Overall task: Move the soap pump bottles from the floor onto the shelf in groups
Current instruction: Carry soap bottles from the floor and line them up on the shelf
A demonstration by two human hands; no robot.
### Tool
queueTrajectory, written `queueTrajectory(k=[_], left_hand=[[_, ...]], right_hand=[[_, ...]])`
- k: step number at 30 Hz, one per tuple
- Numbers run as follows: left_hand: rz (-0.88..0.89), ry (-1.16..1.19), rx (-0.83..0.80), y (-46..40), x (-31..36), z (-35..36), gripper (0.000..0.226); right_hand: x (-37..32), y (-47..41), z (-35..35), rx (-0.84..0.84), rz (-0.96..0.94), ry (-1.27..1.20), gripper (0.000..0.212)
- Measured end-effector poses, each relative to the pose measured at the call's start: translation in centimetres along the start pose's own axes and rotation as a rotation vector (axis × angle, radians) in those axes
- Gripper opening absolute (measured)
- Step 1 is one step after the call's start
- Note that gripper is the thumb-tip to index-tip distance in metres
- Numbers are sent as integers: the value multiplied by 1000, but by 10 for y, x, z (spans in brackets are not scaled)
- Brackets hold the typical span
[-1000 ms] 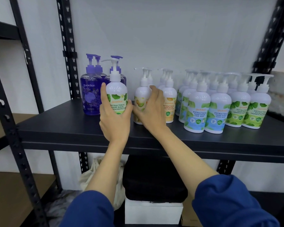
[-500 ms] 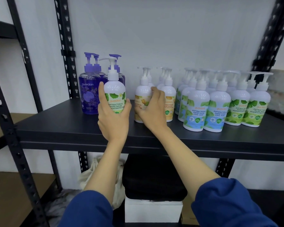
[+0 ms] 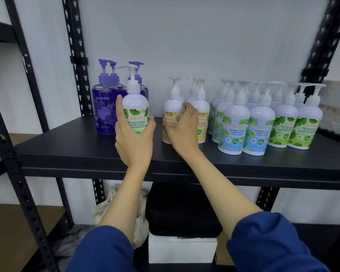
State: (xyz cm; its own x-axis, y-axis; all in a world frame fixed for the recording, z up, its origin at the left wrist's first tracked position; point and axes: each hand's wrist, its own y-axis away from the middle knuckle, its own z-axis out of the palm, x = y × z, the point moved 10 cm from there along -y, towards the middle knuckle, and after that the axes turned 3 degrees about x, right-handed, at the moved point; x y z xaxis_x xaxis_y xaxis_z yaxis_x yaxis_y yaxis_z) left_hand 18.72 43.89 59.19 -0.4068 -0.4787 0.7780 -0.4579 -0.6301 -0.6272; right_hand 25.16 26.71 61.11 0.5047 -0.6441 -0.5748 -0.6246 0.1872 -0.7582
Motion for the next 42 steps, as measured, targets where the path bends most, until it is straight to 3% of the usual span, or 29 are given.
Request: queueTrajectory(k=[15, 19, 25, 37, 40, 42], left_hand=[[4, 2, -10, 1, 1, 0, 83], [-3, 1, -10, 1, 2, 0, 83], [-4, -8, -8, 2, 2, 0, 82], [-13, -18, -3, 2, 1, -1, 82], [-13, -16, -5, 2, 1, -2, 82], [-6, -14, -6, 2, 2, -2, 82]], right_hand=[[3, 0, -26, 177, 79, 11, 61], [16, 2, -37, 237, 200, 61, 55], [36, 4, -39, 211, 381, 104, 68], [44, 1, -42, 252, 368, 58, 62], [33, -4, -43, 232, 232, -8, 58], [21, -6, -38, 115, 95, -70, 58]])
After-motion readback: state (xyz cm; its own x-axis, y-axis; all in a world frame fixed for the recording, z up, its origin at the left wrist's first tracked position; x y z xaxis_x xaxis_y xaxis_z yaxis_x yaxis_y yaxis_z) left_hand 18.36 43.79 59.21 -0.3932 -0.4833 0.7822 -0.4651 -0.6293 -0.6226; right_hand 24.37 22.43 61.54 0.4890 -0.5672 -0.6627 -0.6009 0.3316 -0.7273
